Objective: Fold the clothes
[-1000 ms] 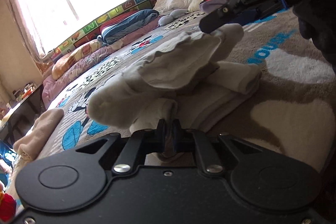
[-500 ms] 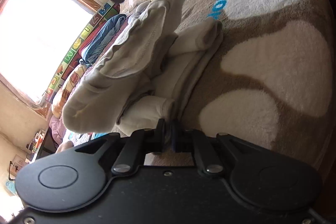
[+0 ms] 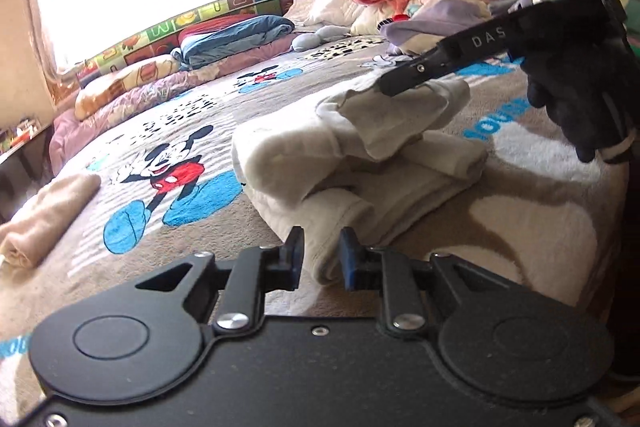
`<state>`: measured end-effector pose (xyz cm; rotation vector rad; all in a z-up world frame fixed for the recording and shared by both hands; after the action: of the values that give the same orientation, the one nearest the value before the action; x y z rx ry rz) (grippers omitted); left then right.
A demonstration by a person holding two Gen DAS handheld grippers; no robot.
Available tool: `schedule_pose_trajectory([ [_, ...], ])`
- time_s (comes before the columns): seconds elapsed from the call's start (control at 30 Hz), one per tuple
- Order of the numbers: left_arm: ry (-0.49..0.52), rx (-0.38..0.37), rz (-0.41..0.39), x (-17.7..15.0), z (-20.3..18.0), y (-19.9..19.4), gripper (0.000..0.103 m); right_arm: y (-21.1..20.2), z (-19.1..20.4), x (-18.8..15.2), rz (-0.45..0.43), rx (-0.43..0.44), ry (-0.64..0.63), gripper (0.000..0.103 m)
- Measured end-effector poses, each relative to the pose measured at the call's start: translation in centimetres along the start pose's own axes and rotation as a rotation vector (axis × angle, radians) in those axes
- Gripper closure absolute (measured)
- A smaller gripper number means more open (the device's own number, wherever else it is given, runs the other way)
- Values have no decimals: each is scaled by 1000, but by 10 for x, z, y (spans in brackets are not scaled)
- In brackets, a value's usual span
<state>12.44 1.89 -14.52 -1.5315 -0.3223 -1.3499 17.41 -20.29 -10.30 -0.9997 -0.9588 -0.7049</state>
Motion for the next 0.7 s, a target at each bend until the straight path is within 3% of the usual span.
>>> schedule_pose_trajectory([
  [0.23, -279, -75, -39, 9, 12, 26, 93, 2, -1, 3, -10, 16, 40, 43],
  [0.43, -274, -84, 8, 8, -5, 72, 96, 5, -1, -2, -7, 23, 63, 43],
  [0.57, -214, -34, 15, 3, -18, 82, 98, 8, 1, -6, 16, 39, 52, 43],
  [0.7, -255, -41, 0, -1, -14, 85, 98, 11, 4, -14, 41, 13, 13, 43],
])
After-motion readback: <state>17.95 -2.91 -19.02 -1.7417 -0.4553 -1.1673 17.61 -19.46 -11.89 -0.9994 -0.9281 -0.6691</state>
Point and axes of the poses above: each gripper's, at about its wrist camera, not at the fingertips, and y roughly the way its jaws point, z to its left, x to its top, the point moved 5 cm from there along y, roughly the way its jaws point, and after that the axes turned 8 degrees about -x, right-handed, at the moved point
